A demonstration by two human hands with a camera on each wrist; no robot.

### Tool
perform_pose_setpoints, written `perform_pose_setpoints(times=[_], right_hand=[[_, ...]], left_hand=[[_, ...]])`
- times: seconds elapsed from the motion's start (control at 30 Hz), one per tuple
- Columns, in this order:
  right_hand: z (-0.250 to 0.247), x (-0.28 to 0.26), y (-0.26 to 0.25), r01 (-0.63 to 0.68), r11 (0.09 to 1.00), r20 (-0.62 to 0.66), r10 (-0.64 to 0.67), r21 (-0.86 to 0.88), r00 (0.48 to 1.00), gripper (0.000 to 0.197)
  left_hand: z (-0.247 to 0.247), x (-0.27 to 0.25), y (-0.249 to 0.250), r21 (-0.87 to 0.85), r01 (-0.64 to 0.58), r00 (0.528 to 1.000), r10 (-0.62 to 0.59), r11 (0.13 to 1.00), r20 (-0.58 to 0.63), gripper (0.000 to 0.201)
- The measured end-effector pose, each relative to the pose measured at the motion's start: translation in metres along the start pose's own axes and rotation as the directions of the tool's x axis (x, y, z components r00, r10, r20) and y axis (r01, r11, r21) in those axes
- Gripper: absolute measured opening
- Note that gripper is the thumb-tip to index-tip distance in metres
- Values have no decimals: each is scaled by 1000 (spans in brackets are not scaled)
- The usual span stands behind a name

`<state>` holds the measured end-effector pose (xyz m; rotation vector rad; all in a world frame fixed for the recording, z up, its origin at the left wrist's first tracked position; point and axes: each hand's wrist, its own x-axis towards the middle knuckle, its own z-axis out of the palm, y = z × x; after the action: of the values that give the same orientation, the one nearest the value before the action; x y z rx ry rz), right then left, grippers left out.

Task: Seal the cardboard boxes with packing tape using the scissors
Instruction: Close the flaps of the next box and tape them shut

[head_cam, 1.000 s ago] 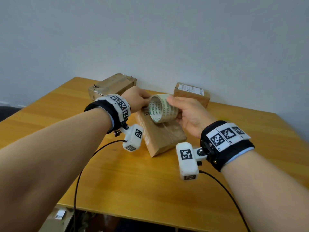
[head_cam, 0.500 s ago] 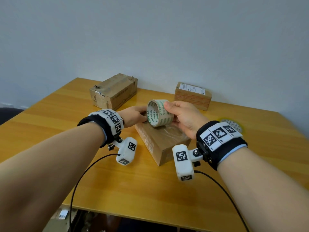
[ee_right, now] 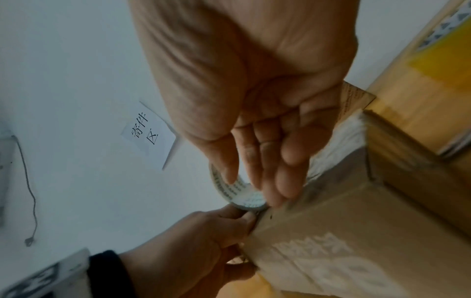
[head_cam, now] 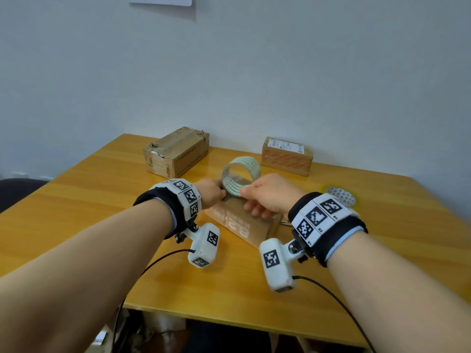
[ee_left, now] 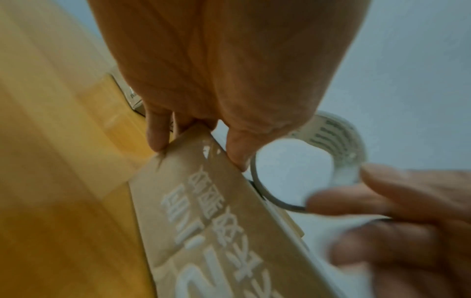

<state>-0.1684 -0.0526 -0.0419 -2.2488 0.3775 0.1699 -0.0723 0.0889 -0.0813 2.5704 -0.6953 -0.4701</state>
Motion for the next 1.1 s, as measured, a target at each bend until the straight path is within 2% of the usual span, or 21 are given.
perform_pose_setpoints(times=[0.07,0.13,0.23,0.3,0.37,0.43,0.5,0.53,0.6,0.67,0.73,0.77,0.8,0.87,0.9,0.93,1.0,1.1], right_hand=[[-1,0,6,63,991,-37,-68,-114,997,37],[-6,-1,11,64,971,-28,-73,-231,997,50],[-12,-1,17,53,948,-6,-57,-313,998,48],[-13,-2,21,60,948,-14,-68,-313,998,41],[-13,-4,23,56,971,-50,-69,-233,996,34],[-13,-5,26,47,990,-121,-64,-136,991,32],[-12,-4,31,45,995,-159,-59,-87,985,29],[-12,-4,33,48,995,-138,-61,-91,989,32],[-11,-2,35,58,994,-47,-62,-96,997,52],[-8,1,35,59,992,0,-59,-116,998,89],[-5,13,37,53,987,-10,-55,-150,998,119],[-3,17,37,57,990,-21,-60,-131,998,122],[-3,19,36,61,995,-39,-64,-79,997,116],[-4,16,33,77,992,-88,-68,99,994,75],[-5,16,35,74,972,-77,-58,221,995,56],[-7,15,35,69,941,-41,-59,330,997,45],[-9,13,37,59,890,49,-91,452,995,41],[-7,10,37,92,878,72,-142,469,987,39]], left_hand=[[6,-15,6,23,9,1000,-9,1000,-15,46],[15,-32,15,4,14,1000,-14,1000,28,55],[20,-49,23,-257,58,989,-20,965,145,48],[13,-48,21,-404,94,987,-31,910,159,42],[2,-37,13,-362,94,995,-71,927,75,49],[-10,-25,8,-204,73,997,-77,976,-12,57],[-17,-17,10,-114,29,999,-30,993,-11,73],[-18,-15,14,-98,-8,1000,9,995,18,80],[-18,-12,19,-139,-56,992,71,989,107,84],[-13,-8,22,-199,-65,979,100,978,175,70],[-7,-6,24,-158,-55,982,82,986,172,65],[-5,-5,25,-126,-43,987,62,991,151,70],[-4,-4,26,-100,-29,992,40,995,119,73],[0,-4,26,-63,18,998,-14,998,67,70],[3,-4,25,-38,46,997,-44,998,59,71],[4,-6,25,-10,71,996,-70,997,60,74],[3,-10,28,53,114,990,-118,992,76,85],[0,-11,34,108,146,983,-156,983,97,97]])
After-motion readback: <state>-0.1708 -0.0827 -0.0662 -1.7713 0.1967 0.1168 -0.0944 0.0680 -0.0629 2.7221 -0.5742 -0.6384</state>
